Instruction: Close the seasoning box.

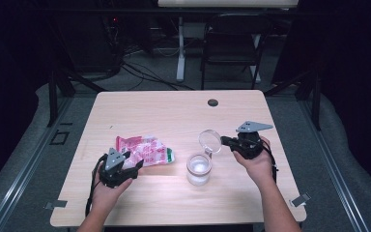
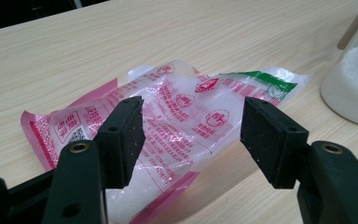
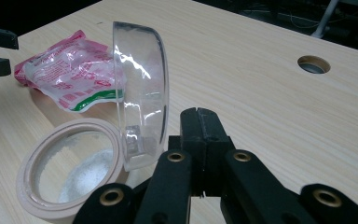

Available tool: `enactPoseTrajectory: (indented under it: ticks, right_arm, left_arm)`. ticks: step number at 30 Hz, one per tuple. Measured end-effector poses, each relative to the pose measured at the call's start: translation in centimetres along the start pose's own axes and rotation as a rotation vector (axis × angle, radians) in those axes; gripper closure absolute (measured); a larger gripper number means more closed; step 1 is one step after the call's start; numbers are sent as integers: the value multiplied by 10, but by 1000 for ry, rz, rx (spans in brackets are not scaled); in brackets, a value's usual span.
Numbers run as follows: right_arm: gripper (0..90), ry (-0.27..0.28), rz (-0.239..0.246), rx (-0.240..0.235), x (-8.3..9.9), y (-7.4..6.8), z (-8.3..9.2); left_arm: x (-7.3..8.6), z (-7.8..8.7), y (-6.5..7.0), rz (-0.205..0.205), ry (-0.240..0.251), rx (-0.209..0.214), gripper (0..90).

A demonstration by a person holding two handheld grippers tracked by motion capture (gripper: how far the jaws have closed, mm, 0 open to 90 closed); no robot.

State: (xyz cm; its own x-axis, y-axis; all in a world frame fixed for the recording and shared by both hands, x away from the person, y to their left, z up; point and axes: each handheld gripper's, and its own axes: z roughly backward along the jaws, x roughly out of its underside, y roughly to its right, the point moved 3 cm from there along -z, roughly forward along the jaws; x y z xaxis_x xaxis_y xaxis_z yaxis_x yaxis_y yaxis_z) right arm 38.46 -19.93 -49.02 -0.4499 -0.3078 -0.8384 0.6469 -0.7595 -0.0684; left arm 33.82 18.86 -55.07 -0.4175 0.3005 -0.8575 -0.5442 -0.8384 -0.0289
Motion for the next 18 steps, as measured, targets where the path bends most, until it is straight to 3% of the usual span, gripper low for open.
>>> enactPoseTrajectory:
  ticks: [18]
  right_arm:
    - [900, -1, 4, -5, 0, -1, -1]
  left_arm:
    - [0, 0, 0, -1, -4, 0, 394]
